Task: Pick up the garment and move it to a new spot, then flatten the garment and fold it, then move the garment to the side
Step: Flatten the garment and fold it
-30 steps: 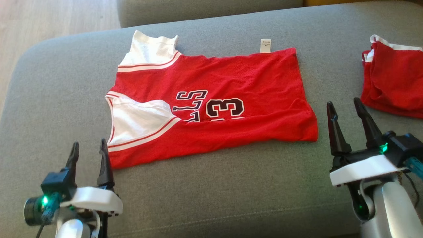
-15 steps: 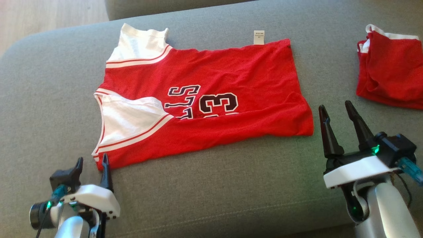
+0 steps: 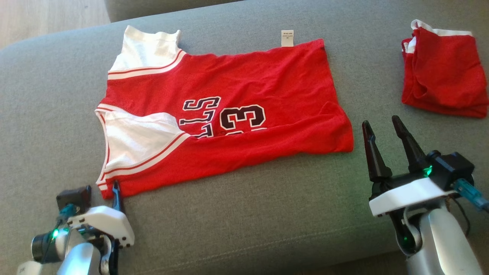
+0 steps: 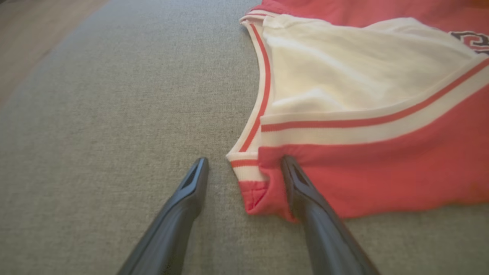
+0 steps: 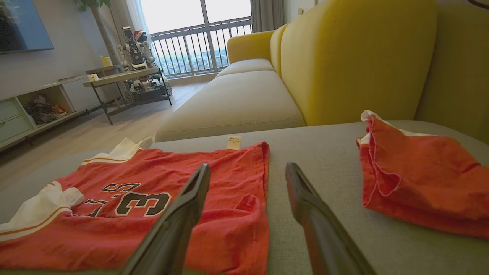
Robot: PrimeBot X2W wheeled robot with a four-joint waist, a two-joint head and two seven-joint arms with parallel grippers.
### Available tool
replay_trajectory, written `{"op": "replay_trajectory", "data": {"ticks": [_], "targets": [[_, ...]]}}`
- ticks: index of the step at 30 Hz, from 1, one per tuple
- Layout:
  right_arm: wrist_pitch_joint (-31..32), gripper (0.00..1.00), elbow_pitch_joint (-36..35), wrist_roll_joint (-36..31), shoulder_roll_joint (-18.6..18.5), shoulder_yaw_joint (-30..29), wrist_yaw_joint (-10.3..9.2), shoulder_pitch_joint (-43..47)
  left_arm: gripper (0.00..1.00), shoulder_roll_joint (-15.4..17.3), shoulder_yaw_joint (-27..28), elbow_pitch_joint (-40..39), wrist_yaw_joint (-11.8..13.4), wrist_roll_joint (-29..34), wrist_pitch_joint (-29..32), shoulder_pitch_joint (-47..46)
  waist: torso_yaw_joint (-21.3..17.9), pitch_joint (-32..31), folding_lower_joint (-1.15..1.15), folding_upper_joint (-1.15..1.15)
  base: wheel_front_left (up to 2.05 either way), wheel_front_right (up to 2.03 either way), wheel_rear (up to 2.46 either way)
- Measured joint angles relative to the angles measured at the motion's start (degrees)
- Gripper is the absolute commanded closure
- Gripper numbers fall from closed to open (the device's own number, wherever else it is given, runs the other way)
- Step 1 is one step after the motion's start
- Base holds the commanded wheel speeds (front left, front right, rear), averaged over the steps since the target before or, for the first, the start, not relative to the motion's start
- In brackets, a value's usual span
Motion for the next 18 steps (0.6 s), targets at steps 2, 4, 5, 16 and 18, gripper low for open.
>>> {"op": "replay_trajectory", "data": {"ticks": [2, 4, 5, 16, 18], "targets": [[0.00, 0.00, 0.63, 0.01, 0.00, 0.04, 0.00, 0.00, 0.00, 0.00, -0.11, 0.66, -0.07, -0.01, 0.22, -0.48, -0.07, 0.11, 0.00, 0.00, 0.00, 0.00, 0.00], [0.01, 0.00, 2.30, 0.14, -0.01, 0.13, 0.00, 0.00, 0.40, 0.00, -0.48, 1.29, -0.91, -0.01, 0.38, -0.80, 0.01, 0.08, 0.00, 0.00, 0.00, 0.00, 0.00], [0.09, 0.00, 3.41, 0.32, 0.00, 0.18, 0.00, 0.01, 0.97, 0.00, -0.60, 1.54, -1.35, -0.01, 0.37, -0.93, 0.09, 0.04, 0.00, 0.00, 0.00, 0.00, 0.00], [5.21, 0.00, 18.24, 13.76, 0.03, -2.42, 0.00, -4.61, 1.00, -0.32, -1.86, -1.77, -1.30, 0.30, -2.21, -1.37, 2.71, -0.37, 0.00, 0.00, 0.00, 0.00, 0.00], [5.66, 0.00, 21.61, 17.74, 0.03, -2.08, 0.00, -6.43, 1.00, -0.34, -2.07, -3.15, -1.19, 0.86, -2.22, -1.35, 3.39, -0.35, 0.00, 0.00, 0.00, 0.00, 0.00]]}}
